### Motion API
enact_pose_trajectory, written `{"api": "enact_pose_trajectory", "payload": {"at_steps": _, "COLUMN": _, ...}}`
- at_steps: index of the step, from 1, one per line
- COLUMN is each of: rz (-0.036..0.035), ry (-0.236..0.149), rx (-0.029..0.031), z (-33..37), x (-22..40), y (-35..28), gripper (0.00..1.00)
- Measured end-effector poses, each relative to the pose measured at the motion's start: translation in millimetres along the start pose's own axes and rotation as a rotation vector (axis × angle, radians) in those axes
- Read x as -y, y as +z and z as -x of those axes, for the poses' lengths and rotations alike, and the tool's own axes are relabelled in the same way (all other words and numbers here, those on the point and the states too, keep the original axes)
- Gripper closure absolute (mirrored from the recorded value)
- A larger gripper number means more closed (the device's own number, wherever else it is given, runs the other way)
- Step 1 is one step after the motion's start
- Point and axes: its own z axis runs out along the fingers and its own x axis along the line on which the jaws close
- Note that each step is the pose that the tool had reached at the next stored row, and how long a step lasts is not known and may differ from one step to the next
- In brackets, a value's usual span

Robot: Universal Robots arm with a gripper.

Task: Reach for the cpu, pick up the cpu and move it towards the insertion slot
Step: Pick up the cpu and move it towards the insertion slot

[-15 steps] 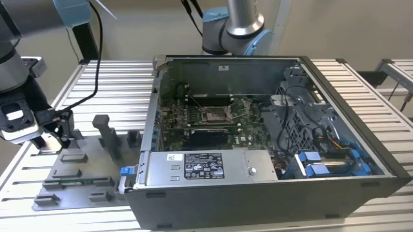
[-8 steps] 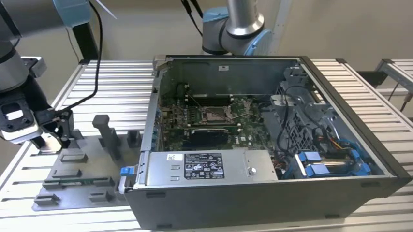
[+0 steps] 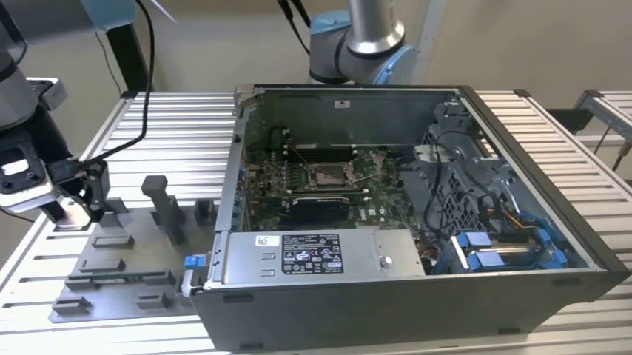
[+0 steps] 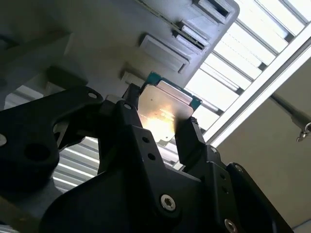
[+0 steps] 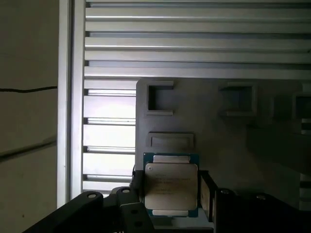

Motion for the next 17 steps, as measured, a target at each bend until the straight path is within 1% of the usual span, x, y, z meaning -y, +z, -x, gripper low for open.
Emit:
{"api": "enact_pose_trajectory", "payload": {"at_steps": 8, "rz": 0.0000, "ry": 0.000, "rx": -0.0002, "z": -0.5, "x": -1.0, "y": -22.3, "gripper": 1.00}}
{"api": "enact_pose_trajectory", "payload": {"at_steps": 17, "rz": 0.0000, "ry": 0.000, "rx": -0.0003, "z": -1.0, "x": -1.9, "y": -43.4, "gripper": 1.00}}
